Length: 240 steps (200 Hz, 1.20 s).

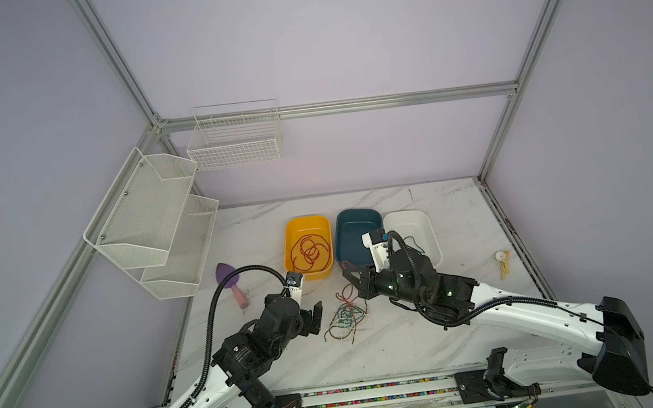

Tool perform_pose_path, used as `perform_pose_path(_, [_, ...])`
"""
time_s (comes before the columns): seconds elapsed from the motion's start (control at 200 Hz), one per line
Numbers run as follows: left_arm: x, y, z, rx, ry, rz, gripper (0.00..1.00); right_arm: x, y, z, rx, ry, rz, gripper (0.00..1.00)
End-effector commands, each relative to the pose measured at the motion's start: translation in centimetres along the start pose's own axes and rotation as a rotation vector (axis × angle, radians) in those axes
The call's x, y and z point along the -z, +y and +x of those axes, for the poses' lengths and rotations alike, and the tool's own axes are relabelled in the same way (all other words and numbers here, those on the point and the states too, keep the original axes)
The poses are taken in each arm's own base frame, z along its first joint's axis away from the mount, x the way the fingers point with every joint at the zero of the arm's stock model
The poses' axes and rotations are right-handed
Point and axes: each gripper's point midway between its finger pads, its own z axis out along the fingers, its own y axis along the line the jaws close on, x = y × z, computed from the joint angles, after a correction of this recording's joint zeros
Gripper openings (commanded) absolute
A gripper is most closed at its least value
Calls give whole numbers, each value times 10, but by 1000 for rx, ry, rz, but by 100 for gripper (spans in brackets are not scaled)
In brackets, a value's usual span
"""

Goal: Untangle the cables
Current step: 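Lift the red wire up out of the tangle with the right gripper, then carry the red wire over the yellow tub with the right gripper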

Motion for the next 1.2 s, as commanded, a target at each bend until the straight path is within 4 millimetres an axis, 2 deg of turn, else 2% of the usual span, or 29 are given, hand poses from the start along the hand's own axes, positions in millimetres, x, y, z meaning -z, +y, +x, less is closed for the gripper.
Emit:
perform_pose_path(0.0, [7,-3,-16,15,-36,22,100,12,22,-19,45,-34,-42,0])
perform_pose_path(0.2, [7,-5,-16,14,-33,32,100,22,47,-40,57,-70,-99,0])
perform_pose_path(0.52, [7,-8,-16,11,-24,51,100,51,92,-92,104,-173,-164,0])
perform_pose_path(0.695, [7,-9,-16,9,-22,56,100,57,104,-104,124,-197,-180,0])
perform_pose_path(0.84, [10,-6,-18,13,-35,44,100,50,109,-111,137,-204,-176,0])
perform_pose_path(1.105, [10,-5,-17,13,-38,39,100,18,115,-121,184,-212,-150,0])
perform_pose_path(1.135, [10,-5,-18,13,-38,40,100,19,118,-124,191,-222,-156,0])
perform_pose_path(1.14, [10,-5,-18,14,-38,40,100,12,115,-122,195,-211,-146,0])
perform_pose_path(1.16, [9,-5,-17,13,-36,40,100,5,113,-120,198,-204,-138,0])
perform_pose_path(1.195, [10,-6,-17,12,-36,42,100,0,112,-122,200,-203,-132,0])
